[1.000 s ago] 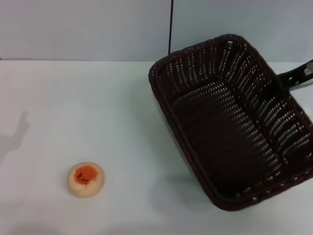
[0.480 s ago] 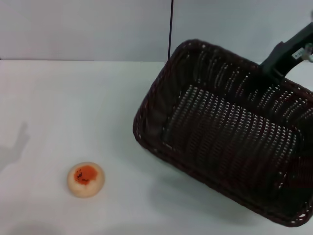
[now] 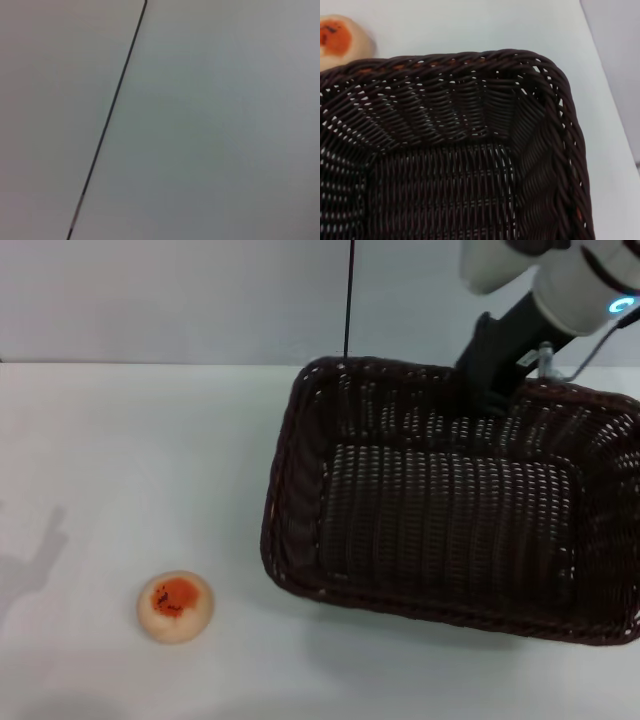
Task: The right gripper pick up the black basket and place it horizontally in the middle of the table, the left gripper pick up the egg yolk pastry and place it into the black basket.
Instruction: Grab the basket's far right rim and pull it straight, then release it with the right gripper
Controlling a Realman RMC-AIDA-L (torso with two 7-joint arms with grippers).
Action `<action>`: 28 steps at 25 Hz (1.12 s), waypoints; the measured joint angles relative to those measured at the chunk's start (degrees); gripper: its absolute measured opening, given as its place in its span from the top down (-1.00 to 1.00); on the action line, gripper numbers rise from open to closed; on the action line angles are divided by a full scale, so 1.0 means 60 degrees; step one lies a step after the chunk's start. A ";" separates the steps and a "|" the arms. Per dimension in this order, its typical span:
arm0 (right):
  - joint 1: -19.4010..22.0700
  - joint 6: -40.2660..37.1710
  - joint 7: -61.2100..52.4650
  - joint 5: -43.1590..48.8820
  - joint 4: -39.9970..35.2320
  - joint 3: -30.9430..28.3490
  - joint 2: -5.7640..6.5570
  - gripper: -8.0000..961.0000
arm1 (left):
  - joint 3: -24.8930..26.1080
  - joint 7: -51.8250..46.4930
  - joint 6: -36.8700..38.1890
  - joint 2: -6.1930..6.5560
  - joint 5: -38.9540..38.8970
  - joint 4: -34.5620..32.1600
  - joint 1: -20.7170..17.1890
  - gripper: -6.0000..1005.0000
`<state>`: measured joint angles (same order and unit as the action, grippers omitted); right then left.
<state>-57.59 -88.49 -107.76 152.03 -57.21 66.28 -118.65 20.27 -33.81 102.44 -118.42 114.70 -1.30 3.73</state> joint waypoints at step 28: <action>-0.0124 0.2471 0.0740 -0.2464 0.2034 0.0984 -0.0102 0.41 | -0.0051 -0.0085 -0.0004 0.0006 -0.0018 0.0245 0.0306 -0.54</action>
<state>-58.33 -73.67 -103.32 137.24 -45.01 72.18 -119.26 19.96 -34.32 102.41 -118.38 114.59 0.17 5.57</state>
